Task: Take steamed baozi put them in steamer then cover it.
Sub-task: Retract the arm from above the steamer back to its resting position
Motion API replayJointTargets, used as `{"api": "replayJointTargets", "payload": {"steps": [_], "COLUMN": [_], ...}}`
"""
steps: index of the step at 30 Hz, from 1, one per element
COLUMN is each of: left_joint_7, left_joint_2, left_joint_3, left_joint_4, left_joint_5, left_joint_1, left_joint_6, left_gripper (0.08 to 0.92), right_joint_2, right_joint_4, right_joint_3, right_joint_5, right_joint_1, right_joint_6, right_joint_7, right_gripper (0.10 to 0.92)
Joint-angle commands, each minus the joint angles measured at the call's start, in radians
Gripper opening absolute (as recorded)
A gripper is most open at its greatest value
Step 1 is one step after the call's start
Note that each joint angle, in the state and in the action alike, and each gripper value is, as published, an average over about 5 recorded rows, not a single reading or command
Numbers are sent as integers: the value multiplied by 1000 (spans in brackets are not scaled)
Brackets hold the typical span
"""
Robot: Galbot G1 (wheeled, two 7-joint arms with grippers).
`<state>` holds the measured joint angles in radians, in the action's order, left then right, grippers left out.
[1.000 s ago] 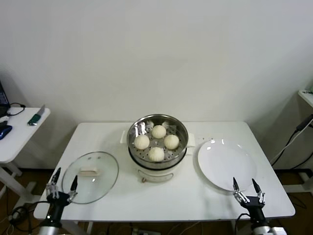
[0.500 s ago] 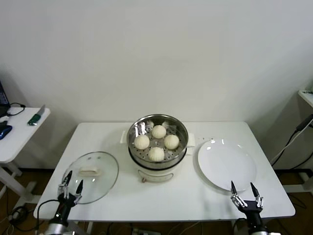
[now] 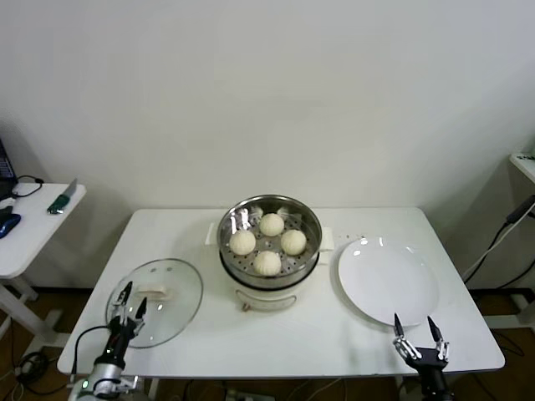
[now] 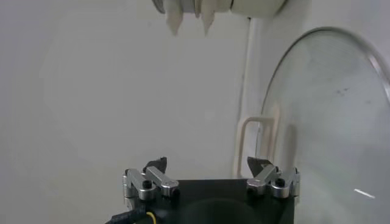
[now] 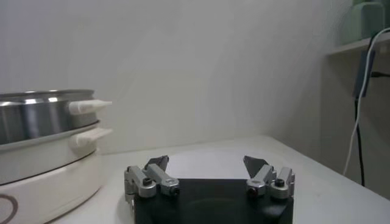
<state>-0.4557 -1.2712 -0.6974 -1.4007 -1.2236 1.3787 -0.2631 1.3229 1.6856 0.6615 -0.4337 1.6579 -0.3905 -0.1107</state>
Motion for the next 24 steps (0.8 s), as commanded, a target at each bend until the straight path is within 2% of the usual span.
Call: {"api": "replayJointTargets", "payload": {"steps": [1,17,20,24], "left_joint_7": [1,-6,-5,-5], "left_joint_2": [-2,-28,-31,-33], "left_joint_3": [7,8,9,9], "left_joint_4": [44,96,99,106], "left_joint_5": [-52,-85,-87,-92], "left_joint_1": [-62,-90,-93,-98], "left_joint_6": [14,43,41,39], "left_gripper": [823,820,777,662], "right_joint_2": [6,17,19,22], "right_joint_4": [-5,-10,-11,-10], "right_joint_3": [0,-3,-3,-4], "right_joint_5": [4,5,6,10], "right_joint_1": [3,0,-4,-5], "right_joint_6": [-9,-22,-21,-19], "right_joint_7": [3,12,13,13], "right_gripper": [823,823,823,823]}}
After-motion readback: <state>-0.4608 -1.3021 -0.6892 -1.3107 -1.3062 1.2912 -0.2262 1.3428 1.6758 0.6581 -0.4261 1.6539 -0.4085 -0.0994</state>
